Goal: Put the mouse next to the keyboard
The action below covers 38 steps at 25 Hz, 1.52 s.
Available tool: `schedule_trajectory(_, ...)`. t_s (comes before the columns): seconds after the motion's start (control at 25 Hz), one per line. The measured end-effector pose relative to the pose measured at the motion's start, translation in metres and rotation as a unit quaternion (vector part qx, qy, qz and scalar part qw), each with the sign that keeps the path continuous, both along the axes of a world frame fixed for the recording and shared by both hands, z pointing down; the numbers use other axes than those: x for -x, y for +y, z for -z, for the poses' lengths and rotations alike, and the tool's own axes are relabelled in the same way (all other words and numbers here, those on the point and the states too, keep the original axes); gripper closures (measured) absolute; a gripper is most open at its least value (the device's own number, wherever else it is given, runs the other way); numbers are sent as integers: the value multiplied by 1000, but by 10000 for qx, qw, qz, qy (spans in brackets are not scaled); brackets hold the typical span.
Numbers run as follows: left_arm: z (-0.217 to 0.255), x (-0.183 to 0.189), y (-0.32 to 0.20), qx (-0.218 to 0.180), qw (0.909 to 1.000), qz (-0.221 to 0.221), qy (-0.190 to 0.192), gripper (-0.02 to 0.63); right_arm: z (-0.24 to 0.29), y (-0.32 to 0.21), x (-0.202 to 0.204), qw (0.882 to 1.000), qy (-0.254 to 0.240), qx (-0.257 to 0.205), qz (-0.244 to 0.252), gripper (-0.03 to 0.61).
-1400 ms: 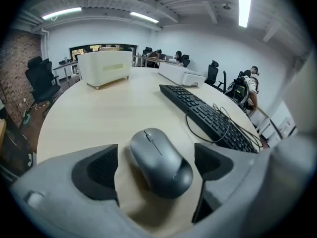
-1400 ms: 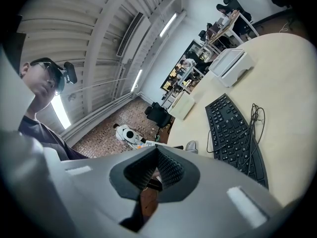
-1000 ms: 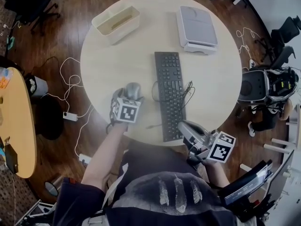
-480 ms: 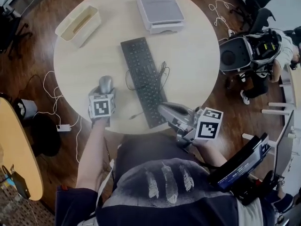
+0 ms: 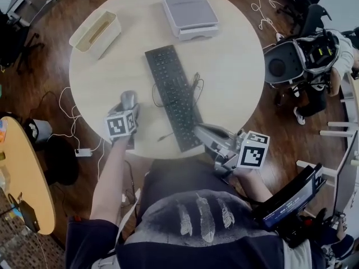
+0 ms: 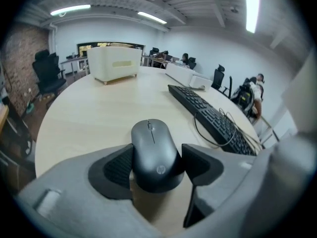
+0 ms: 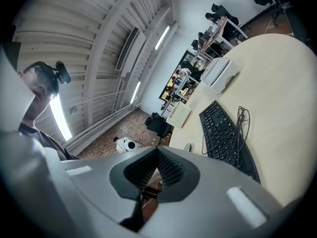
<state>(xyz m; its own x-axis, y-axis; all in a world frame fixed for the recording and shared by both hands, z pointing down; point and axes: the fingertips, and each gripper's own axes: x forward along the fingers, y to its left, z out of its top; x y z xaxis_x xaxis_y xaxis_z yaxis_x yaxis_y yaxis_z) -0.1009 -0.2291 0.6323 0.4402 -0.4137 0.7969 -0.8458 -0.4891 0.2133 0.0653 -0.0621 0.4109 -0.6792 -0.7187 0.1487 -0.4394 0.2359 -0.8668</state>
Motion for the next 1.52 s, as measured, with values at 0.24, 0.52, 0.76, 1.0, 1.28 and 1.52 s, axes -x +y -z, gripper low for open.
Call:
schedule_trajectory(0.24,10,-3,-3,576,9881,829,1162,299,-3,7,-10,9999,72,53,-102,580)
schedule_trajectory(0.52,30,1,11,73,9904,698,1190,299,-14,10,-8,9994,194,276,96,580)
schedule_trajectory(0.76,69,1,21,-547,9912,450,1119,299,-17,3,11,9981,45,415,450,580)
schedule_trajectory(1.0,109,6,35,-1007,9880,303,1135,299,-25,-3,31,9957,-10,497,779,580)
schedule_trajectory(1.28,135,1,49,-1344,9852,-9,1060,299,-23,-21,58,9927,63,365,1146,580)
schedule_trajectory(1.52,154,-6,58,-1576,9811,-355,1066,299,-20,-61,93,9854,-608,427,1531,450)
